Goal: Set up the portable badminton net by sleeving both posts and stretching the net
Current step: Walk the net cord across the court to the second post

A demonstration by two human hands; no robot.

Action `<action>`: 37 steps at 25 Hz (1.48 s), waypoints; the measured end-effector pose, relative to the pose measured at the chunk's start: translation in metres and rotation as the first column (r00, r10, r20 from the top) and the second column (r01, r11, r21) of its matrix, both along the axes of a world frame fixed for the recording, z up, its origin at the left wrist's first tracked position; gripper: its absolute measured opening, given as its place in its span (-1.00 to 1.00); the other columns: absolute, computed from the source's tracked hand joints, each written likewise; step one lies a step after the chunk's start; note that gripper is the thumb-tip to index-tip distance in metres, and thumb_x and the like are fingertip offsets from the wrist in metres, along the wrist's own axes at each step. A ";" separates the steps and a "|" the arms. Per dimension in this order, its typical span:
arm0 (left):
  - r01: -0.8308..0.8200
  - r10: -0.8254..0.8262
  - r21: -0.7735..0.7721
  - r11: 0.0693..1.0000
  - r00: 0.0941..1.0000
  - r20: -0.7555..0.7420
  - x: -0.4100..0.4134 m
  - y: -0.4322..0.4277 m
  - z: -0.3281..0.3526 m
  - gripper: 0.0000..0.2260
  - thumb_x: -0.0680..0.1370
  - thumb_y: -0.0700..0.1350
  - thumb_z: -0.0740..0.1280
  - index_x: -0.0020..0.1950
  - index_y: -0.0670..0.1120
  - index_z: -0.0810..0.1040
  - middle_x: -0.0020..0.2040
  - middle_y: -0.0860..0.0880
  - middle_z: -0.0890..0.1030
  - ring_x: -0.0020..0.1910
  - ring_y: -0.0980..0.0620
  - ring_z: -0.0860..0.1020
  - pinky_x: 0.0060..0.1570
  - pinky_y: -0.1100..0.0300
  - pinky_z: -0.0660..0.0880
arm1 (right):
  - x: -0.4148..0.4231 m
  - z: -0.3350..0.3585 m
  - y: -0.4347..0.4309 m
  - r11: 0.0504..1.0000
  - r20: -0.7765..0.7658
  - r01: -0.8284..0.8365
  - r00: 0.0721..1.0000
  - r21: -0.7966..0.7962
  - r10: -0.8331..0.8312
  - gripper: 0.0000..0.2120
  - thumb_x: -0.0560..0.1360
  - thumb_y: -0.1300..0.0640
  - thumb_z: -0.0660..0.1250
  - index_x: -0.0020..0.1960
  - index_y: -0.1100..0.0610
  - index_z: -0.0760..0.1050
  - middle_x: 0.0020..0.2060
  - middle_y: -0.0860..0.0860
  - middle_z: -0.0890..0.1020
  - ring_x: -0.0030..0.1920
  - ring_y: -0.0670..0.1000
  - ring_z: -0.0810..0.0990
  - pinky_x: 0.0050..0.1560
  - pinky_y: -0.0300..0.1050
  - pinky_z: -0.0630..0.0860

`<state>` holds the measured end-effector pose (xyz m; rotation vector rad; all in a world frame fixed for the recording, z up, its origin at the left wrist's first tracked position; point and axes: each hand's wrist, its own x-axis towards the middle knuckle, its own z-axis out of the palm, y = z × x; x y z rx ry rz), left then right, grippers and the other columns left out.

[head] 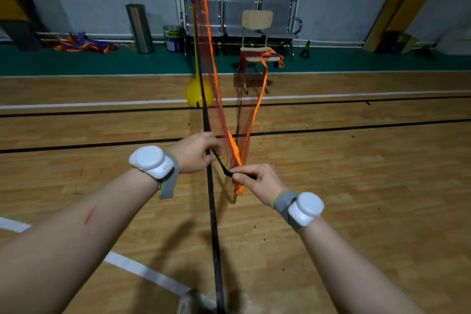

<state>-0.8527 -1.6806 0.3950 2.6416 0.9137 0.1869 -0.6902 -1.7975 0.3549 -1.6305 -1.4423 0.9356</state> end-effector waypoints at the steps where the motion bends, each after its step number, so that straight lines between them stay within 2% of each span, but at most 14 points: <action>1: 0.041 -0.041 0.009 0.999 0.999 0.008 0.007 -0.009 -0.003 -0.81 0.53 -0.15 0.28 0.13 -0.06 0.52 0.17 0.01 0.48 0.15 0.04 0.45 0.07 0.28 0.35 | 0.004 0.000 -0.002 1.000 -0.001 -0.001 1.000 -0.003 0.001 -0.80 0.51 0.18 0.31 0.09 0.15 0.61 -0.03 -0.02 0.66 -0.03 -0.12 0.58 0.04 -0.42 0.46; 5: 0.148 -0.148 0.038 0.988 0.989 0.002 0.027 -0.040 -0.017 -0.77 0.52 -0.16 0.28 0.18 -0.07 0.50 0.18 0.01 0.51 0.21 0.05 0.43 0.18 0.24 0.33 | 0.018 -0.006 -0.014 1.000 -0.017 -0.009 1.000 -0.027 0.008 -0.78 0.50 0.21 0.32 0.12 0.19 0.59 -0.05 0.02 0.65 -0.04 -0.10 0.57 0.13 -0.17 0.50; 7: 0.098 -0.097 0.039 0.994 0.995 -0.008 0.028 -0.044 -0.020 -0.78 0.53 -0.09 0.28 0.17 -0.06 0.50 0.14 0.00 0.53 0.19 0.05 0.43 0.16 0.22 0.34 | 0.018 -0.009 -0.020 1.000 0.007 -0.010 1.000 -0.010 0.010 -0.78 0.48 0.24 0.33 0.12 0.18 0.57 -0.13 -0.03 0.60 -0.13 -0.12 0.54 0.03 -0.23 0.49; 9: 0.046 -0.046 0.042 0.998 0.999 -0.011 0.025 -0.045 -0.021 -0.79 0.54 -0.05 0.28 0.13 -0.07 0.54 0.10 -0.01 0.55 0.16 0.04 0.43 0.14 0.23 0.33 | 0.017 -0.015 -0.024 0.999 0.109 0.030 0.993 0.044 -0.035 -0.86 0.43 0.29 0.37 -0.04 0.15 0.51 -0.20 0.00 0.52 -0.20 -0.06 0.47 -0.12 -0.24 0.39; 11: 0.026 -0.026 0.016 1.000 1.000 0.009 0.021 -0.046 -0.024 -0.81 0.54 -0.04 0.29 0.07 -0.09 0.57 0.07 -0.01 0.56 0.14 0.03 0.42 0.13 0.22 0.33 | 0.017 -0.022 -0.023 0.995 0.195 0.071 0.977 0.067 -0.083 -0.82 0.39 0.28 0.41 -0.19 0.10 0.42 -0.20 0.04 0.45 -0.17 -0.02 0.42 -0.19 -0.25 0.28; 14: 0.010 -0.010 -0.012 1.000 1.000 0.009 0.014 -0.050 -0.026 -0.84 0.54 -0.05 0.29 0.05 -0.08 0.57 0.03 0.01 0.54 0.13 0.03 0.42 0.12 0.19 0.34 | 0.013 -0.028 -0.022 0.996 0.144 0.090 0.985 0.012 -0.091 -0.69 0.38 0.24 0.44 -0.32 0.00 0.32 -0.21 0.05 0.48 -0.17 -0.02 0.42 -0.21 -0.25 0.30; 18: -0.035 0.036 -0.038 0.999 0.999 0.023 -0.008 -0.054 -0.026 -0.86 0.54 -0.08 0.28 0.03 -0.09 0.57 -0.08 0.08 0.45 0.10 0.03 0.41 0.08 0.23 0.32 | 0.002 -0.038 -0.029 0.993 0.011 0.086 0.996 -0.079 -0.085 -0.70 0.40 0.28 0.42 -0.32 0.03 0.35 -0.38 -0.01 0.42 -0.32 -0.05 0.38 -0.28 -0.30 0.34; 23: -0.123 0.126 -0.066 0.990 0.991 0.039 -0.042 -0.058 -0.031 -0.89 0.53 -0.13 0.28 -0.02 -0.13 0.56 0.00 -0.04 0.54 0.13 0.00 0.40 0.13 0.16 0.33 | -0.026 -0.049 -0.046 0.990 0.093 0.059 0.995 -0.128 -0.047 -0.71 0.48 0.13 0.35 -0.34 0.02 0.31 -0.42 -0.06 0.38 -0.37 -0.11 0.32 -0.37 -0.37 0.28; 27: -0.138 0.137 -0.039 0.990 0.990 -0.019 -0.072 -0.062 -0.045 -0.88 0.52 -0.14 0.26 -0.04 -0.15 0.55 0.00 -0.10 0.53 0.13 -0.05 0.39 -0.02 0.23 0.25 | -0.054 -0.057 -0.064 0.986 0.030 0.104 0.994 -0.130 -0.101 -0.88 0.51 0.15 0.31 -0.21 0.08 0.47 -0.33 0.04 0.45 -0.32 -0.08 0.36 -0.29 -0.29 0.31; 29: -0.139 0.137 -0.019 0.990 0.988 -0.077 -0.083 -0.065 -0.053 -0.85 0.53 -0.12 0.24 0.00 -0.14 0.55 0.03 -0.10 0.52 0.16 -0.05 0.38 -0.03 0.22 0.26 | -0.071 -0.058 -0.072 0.988 -0.002 0.107 0.994 -0.114 -0.108 -0.93 0.50 0.17 0.32 -0.07 0.11 0.58 -0.24 0.03 0.55 -0.23 -0.10 0.46 -0.21 -0.34 0.39; 30: -0.142 0.140 -0.009 0.990 0.986 -0.087 -0.087 -0.066 -0.057 -0.83 0.53 -0.12 0.23 0.03 -0.14 0.55 0.06 -0.10 0.51 0.18 -0.06 0.37 0.02 0.19 0.30 | -0.079 -0.058 -0.074 0.988 0.008 0.114 0.993 -0.105 -0.114 -0.88 0.50 0.16 0.33 -0.01 0.12 0.61 -0.16 0.01 0.60 -0.13 -0.08 0.52 -0.11 -0.36 0.42; 32: -0.141 0.141 0.005 0.990 0.986 -0.090 -0.089 -0.066 -0.064 -0.78 0.54 -0.11 0.22 0.12 -0.13 0.54 0.13 -0.11 0.49 0.22 -0.07 0.38 0.13 0.12 0.39 | -0.091 -0.060 -0.078 0.986 0.024 0.141 0.990 -0.089 -0.140 -0.82 0.49 0.16 0.34 0.06 0.13 0.62 -0.03 0.07 0.61 0.06 0.02 0.54 0.11 -0.22 0.44; 34: -0.132 0.130 -0.011 0.991 0.987 -0.095 -0.090 -0.070 -0.070 -0.73 0.53 -0.14 0.23 0.22 -0.11 0.49 0.26 -0.10 0.43 0.29 -0.08 0.37 0.21 0.07 0.39 | -0.103 -0.064 -0.085 0.985 0.037 0.150 0.988 -0.087 -0.148 -0.80 0.48 0.18 0.35 0.10 0.13 0.61 -0.07 0.10 0.54 0.07 0.09 0.52 0.18 -0.09 0.41; 37: -0.074 0.068 -0.075 0.994 0.995 -0.075 -0.092 -0.088 -0.082 -0.59 0.50 -0.25 0.24 0.36 -0.11 0.37 0.44 -0.06 0.30 0.41 -0.04 0.28 0.35 0.13 0.24 | -0.120 -0.073 -0.097 0.981 0.062 0.154 0.987 -0.115 -0.147 -0.74 0.47 0.23 0.34 0.15 0.12 0.58 -0.10 0.02 0.50 0.03 0.05 0.51 0.16 -0.14 0.40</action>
